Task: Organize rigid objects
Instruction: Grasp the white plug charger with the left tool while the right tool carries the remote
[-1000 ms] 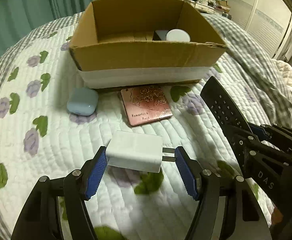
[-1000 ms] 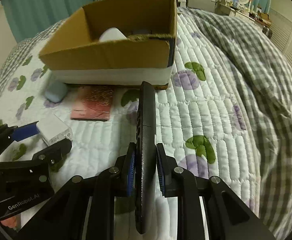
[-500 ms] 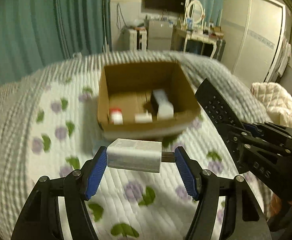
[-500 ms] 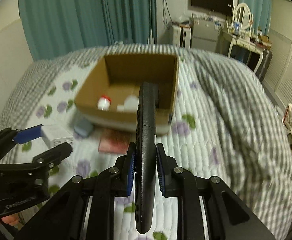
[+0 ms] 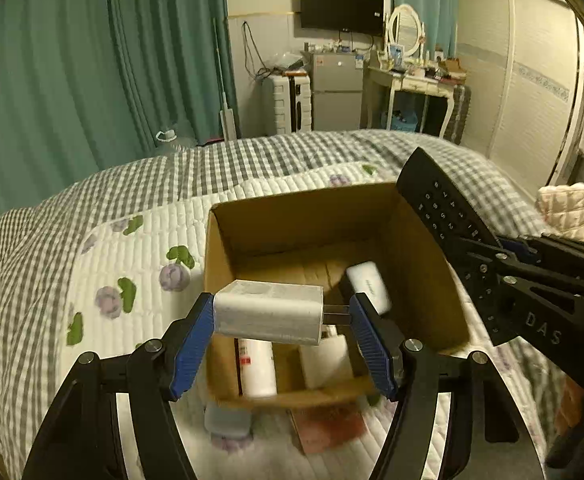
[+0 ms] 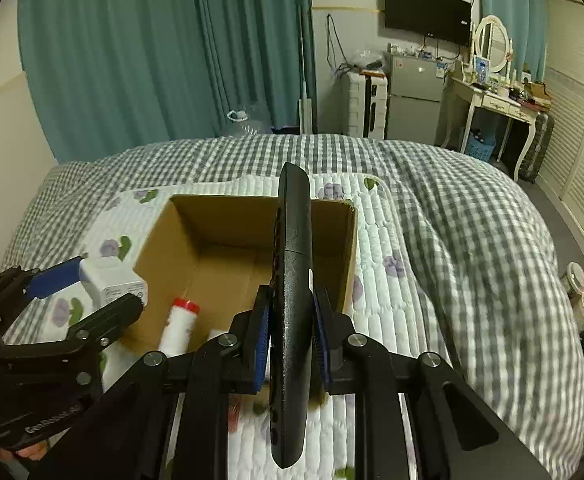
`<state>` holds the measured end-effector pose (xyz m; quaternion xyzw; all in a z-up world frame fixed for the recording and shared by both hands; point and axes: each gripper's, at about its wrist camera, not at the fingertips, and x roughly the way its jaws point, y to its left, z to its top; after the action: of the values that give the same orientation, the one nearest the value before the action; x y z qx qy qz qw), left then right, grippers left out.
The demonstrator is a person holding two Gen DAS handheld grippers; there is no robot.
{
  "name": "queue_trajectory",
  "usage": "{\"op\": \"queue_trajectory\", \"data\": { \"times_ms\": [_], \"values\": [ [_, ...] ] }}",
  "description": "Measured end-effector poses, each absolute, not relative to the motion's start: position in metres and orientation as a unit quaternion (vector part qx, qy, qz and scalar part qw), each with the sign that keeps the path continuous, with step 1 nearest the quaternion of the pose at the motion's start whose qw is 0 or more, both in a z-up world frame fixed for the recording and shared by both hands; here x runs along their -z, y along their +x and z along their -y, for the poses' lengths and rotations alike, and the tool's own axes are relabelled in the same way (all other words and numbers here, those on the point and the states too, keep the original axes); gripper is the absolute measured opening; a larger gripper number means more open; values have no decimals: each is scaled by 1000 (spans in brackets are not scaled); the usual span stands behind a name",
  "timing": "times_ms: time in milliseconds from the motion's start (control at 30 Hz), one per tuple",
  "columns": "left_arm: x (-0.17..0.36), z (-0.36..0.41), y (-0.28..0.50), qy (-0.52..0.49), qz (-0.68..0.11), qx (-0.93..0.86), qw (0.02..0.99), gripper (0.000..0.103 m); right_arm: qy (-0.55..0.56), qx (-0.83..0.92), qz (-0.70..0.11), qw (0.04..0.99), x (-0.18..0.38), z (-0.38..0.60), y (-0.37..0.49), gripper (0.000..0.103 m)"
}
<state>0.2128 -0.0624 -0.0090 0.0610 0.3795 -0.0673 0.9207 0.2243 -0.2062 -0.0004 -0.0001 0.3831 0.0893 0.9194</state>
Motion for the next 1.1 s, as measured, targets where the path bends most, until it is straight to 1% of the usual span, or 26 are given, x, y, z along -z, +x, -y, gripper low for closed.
{"op": "queue_trajectory", "data": {
  "times_ms": [167,333,433,867,900,933,1000,1033,1067,1100],
  "values": [
    [36,72,235,60,-383,73,919,70,0,-90,-397,914,22,210,254,19],
    [51,73,246,48,-392,75,915,72,-6,-93,-401,911,35,210,268,19],
    [50,70,245,45,-395,65,915,74,-6,-93,-400,912,37,212,270,19],
    [22,39,210,33,-380,48,923,74,-8,-78,-430,899,50,200,276,20],
    [18,37,205,34,-378,45,924,74,-8,-74,-427,901,46,199,273,25],
    [16,35,201,34,-377,43,925,74,-10,-71,-425,902,42,199,271,36],
    [6,30,189,28,-377,42,925,74,-12,-65,-416,907,30,199,261,48],
    [2,27,184,27,-379,42,924,76,-13,-65,-411,909,24,200,256,49],
    [-5,25,177,29,-380,41,923,83,-14,-64,-407,911,18,199,251,49],
    [-10,23,171,30,-378,37,925,85,-18,-63,-404,912,11,199,244,50]
  ]
}}
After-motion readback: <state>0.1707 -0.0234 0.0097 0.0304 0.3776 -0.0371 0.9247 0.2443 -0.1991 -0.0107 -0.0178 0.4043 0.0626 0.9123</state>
